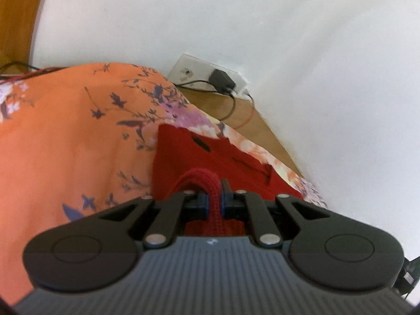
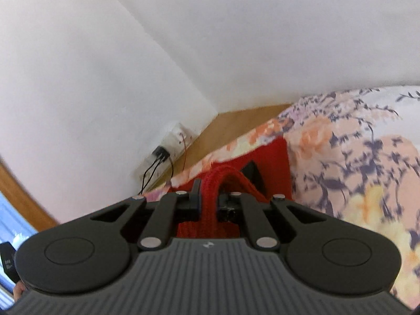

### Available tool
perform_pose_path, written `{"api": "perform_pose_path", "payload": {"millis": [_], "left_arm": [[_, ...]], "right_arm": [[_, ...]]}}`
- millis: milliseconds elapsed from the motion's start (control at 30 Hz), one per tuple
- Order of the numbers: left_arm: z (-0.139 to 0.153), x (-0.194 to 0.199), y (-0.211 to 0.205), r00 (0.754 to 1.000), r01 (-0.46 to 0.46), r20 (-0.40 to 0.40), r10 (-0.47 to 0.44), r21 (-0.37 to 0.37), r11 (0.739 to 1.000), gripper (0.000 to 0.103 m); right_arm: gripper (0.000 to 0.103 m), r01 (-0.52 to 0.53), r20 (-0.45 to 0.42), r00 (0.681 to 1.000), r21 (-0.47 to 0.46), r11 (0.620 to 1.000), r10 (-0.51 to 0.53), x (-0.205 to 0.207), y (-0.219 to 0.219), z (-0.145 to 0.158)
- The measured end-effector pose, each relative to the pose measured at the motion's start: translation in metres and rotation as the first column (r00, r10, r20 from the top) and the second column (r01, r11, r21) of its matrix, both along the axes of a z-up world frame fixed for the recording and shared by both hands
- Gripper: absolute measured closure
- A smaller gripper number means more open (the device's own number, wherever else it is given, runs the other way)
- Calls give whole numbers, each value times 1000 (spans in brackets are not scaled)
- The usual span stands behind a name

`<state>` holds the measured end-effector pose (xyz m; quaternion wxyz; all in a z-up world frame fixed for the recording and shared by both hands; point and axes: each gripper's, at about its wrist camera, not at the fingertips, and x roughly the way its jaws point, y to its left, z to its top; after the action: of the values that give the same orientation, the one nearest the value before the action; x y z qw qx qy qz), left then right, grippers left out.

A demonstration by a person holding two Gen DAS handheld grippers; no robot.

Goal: Fold small clothes
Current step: 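Grasp the hem with both grippers, lift and fold it toward the collar, release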

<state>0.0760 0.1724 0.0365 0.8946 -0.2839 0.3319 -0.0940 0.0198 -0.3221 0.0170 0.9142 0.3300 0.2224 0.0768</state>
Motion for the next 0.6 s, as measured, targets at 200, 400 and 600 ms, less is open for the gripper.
{"api": "perform_pose_path", "payload": {"millis": [200, 400, 600], "left_arm": [[-22, 43, 0, 997, -55, -50, 57, 36, 998, 94], [-50, 77, -14, 992, -80, -93, 91, 117, 990, 93], [-65, 88, -20, 988, -94, -109, 111, 152, 984, 91]], "right_arm": [[95, 34, -26, 999, -11, 999, -35, 51, -11, -17], [95, 17, -79, 997, -97, 995, -25, 96, -8, -47], [94, -32, -139, 990, -151, 988, 11, 124, -10, -76]]}}
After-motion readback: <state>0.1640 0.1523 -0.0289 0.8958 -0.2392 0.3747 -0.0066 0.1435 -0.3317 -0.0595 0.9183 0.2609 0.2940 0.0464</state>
